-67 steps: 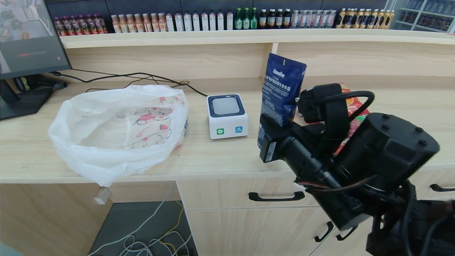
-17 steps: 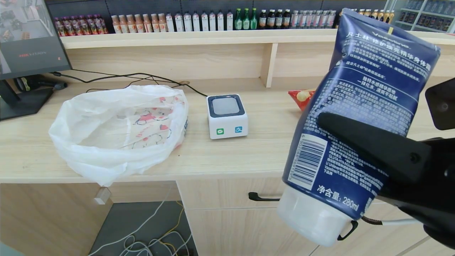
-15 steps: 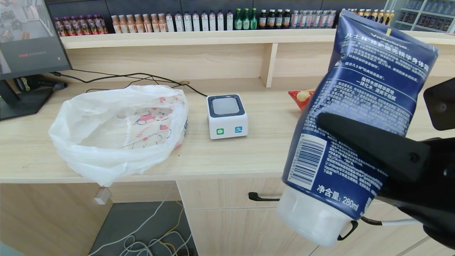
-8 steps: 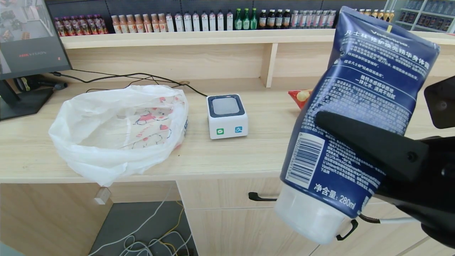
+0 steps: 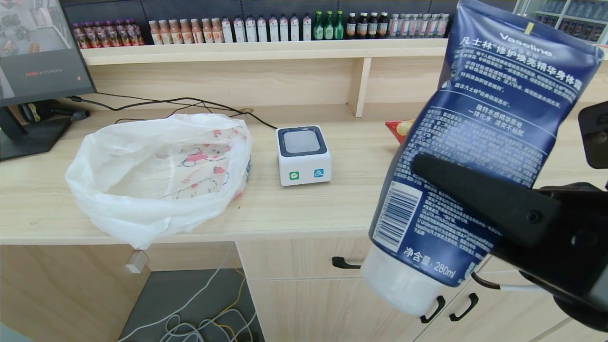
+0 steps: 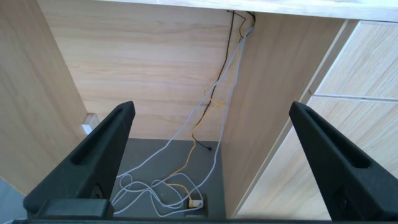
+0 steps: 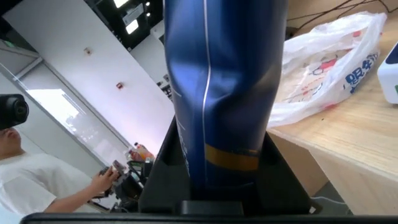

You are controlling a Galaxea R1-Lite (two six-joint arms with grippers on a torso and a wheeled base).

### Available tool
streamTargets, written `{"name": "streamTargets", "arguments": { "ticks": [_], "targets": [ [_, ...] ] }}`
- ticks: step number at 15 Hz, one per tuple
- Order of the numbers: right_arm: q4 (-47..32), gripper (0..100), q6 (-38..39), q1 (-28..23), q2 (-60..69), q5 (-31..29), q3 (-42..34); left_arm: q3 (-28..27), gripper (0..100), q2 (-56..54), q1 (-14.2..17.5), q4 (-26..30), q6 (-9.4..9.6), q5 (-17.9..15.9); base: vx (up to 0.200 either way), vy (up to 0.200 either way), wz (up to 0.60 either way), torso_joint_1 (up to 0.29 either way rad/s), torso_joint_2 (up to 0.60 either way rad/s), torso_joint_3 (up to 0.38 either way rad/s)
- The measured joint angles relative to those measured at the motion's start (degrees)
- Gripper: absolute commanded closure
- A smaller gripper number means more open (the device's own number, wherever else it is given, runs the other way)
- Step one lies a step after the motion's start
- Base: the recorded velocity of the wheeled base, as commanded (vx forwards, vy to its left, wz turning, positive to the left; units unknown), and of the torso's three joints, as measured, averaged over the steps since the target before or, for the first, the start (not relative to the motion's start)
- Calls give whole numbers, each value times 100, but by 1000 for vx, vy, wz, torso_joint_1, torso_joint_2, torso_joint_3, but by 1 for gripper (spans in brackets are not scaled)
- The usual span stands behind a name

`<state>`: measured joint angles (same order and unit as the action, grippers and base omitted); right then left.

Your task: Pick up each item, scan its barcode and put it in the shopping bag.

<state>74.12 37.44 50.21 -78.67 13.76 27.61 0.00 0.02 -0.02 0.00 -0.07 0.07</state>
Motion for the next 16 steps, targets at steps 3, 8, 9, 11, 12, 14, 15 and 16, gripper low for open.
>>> {"name": "streamTargets", "arguments": {
  "ticks": [3, 8, 9, 11, 12, 14, 15, 16],
  "targets": [
    [-233, 100, -758, -85, 2, -17, 9, 0, 0, 0, -2, 0, 0, 0, 0, 0, 0, 0, 0, 0],
    [-1435, 100, -2077, -184, 157, -1000, 282, 0, 0, 0, 0, 0, 0, 0, 0, 0, 0, 0, 0, 0],
    [-1675, 100, -2334, -157, 194, -1273, 402, 0, 0, 0, 0, 0, 0, 0, 0, 0, 0, 0, 0, 0],
    [-2029, 100, -3126, -123, 271, -1562, 673, 0, 0, 0, 0, 0, 2, 0, 0, 0, 0, 0, 0, 0],
    [-2081, 100, -3574, -116, 288, -1632, 761, 0, 0, 0, 0, 0, 0, 0, 0, 0, 0, 0, 0, 0],
    [-2125, 100, -4263, -112, 310, -2089, 819, 0, 0, 0, 0, 0, 0, 0, 0, 0, 0, 0, 0, 0],
    [-2116, 100, -4465, -99, 312, -2482, 808, 0, 0, 0, -2, 0, 0, 0, 0, 0, 0, 0, 0, 0],
    [-2069, 100, -4723, -88, 312, -2985, 745, 0, 0, 0, -5, 0, 0, 0, 0, 0, 0, 0, 0, 0]
  ]
}}
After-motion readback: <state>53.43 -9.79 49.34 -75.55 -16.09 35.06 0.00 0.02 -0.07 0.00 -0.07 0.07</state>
